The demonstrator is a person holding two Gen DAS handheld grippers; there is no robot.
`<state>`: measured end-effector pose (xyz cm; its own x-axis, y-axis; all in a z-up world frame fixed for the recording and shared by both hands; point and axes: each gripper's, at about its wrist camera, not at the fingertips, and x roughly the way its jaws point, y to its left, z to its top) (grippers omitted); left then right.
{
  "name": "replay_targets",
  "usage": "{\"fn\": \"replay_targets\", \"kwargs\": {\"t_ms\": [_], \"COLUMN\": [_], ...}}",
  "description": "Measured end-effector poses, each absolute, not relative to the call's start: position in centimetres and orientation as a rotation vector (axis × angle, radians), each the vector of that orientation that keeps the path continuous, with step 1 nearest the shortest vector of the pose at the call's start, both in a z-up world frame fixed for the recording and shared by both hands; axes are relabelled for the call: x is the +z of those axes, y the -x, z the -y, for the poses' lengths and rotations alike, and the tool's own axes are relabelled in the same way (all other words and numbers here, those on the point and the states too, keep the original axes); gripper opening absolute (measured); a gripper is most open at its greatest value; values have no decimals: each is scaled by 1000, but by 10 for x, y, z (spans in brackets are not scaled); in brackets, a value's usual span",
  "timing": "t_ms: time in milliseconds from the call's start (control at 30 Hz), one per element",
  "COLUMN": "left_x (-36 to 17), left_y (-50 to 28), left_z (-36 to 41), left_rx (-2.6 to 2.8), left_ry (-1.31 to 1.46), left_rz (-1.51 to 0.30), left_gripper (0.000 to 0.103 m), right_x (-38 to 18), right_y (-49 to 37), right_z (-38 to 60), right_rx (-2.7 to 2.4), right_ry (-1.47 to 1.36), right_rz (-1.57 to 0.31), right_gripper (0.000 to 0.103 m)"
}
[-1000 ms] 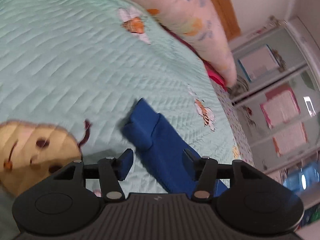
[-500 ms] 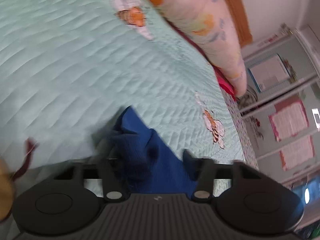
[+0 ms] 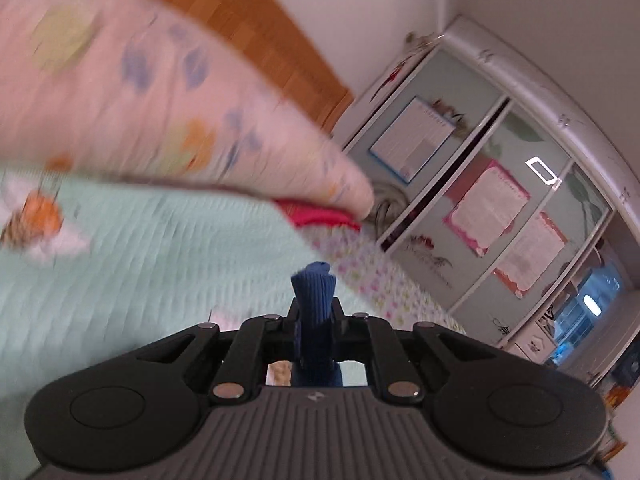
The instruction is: Fold clothes
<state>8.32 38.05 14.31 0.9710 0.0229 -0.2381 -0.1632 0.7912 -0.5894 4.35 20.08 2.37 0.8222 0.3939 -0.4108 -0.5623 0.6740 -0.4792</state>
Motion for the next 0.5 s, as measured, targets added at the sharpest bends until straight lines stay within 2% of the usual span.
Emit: {"fn": "replay_targets", "kwargs": {"t_ms": [33,200,367,500], "left_x": [145,116,55,39], "left_y": [-88,-107,-99,-77], "left_z": [-380,-384,-414,-429], "left_rx": [112,267,428,434], "left_ry": [619,514,591,663], "left_rz": [-216,-305,-455,-479], "left_gripper": [11,11,11,11], "right_x": [26,21,35,42], "right_y": [-50,-78,-75,-56], "right_z": [-204,-203,-155,-92], "right_rx": [538,571,677,600], "right_ry": [601,433,119,-92], "right_rz": [-293,-434,-605,-624], "right_gripper": [14,39,43,49]}}
